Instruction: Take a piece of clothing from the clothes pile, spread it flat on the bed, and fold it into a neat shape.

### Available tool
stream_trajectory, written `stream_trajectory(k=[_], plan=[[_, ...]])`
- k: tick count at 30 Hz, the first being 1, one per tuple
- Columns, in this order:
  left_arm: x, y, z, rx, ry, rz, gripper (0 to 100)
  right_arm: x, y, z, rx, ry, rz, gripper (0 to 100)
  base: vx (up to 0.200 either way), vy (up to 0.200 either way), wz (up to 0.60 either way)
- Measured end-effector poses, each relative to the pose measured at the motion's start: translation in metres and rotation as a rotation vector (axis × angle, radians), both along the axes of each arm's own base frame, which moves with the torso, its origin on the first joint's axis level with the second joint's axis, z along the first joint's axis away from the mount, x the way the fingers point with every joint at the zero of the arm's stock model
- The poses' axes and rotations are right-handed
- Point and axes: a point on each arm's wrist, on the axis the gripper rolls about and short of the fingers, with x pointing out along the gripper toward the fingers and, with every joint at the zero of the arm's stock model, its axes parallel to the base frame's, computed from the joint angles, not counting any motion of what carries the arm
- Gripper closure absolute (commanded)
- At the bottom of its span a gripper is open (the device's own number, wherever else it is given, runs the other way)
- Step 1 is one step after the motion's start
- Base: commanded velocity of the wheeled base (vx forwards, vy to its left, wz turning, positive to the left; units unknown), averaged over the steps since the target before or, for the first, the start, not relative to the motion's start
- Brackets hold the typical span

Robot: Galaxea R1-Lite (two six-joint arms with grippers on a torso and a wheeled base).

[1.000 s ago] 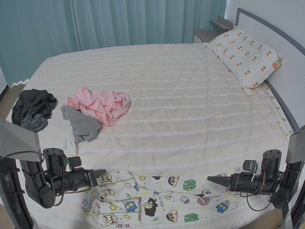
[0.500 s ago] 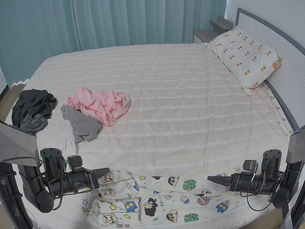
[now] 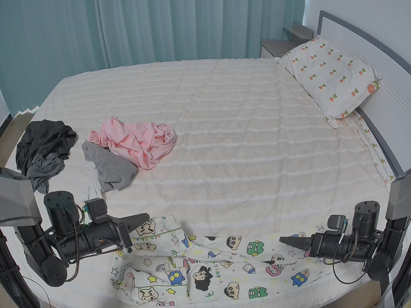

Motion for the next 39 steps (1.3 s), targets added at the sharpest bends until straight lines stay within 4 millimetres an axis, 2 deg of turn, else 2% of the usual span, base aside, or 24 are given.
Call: stream_trajectory(k=[9, 15, 23, 33, 34, 39], plan=[[0.002, 0.006, -0.003, 0.003, 0.015, 0.026, 100, 0.0, 0.0, 0.0, 0.0, 0.0, 0.0, 0, 0.0, 0.0, 0.0], [0.01, 0.008, -0.022, 0.02, 0.084, 0.043, 100, 0.0, 0.0, 0.0, 0.0, 0.0, 0.0, 0, 0.0, 0.0, 0.0], [0.034, 0.007, -0.051, 0.032, 0.146, 0.064, 100, 0.0, 0.0, 0.0, 0.0, 0.0, 0.002, 0, 0.0, 0.0, 0.0], [0.047, 0.022, -0.077, 0.059, 0.209, 0.168, 100, 0.0, 0.002, -0.001, -0.001, 0.004, 0.007, 0, 0.0, 0.0, 0.0], [0.047, 0.023, -0.079, 0.062, 0.213, 0.172, 0, 0.0, 0.002, -0.001, -0.001, 0.004, 0.007, 0, 0.0, 0.0, 0.0], [0.046, 0.024, -0.082, 0.065, 0.227, 0.176, 0, -0.001, 0.002, -0.001, -0.002, 0.005, 0.008, 0, 0.0, 0.0, 0.0]])
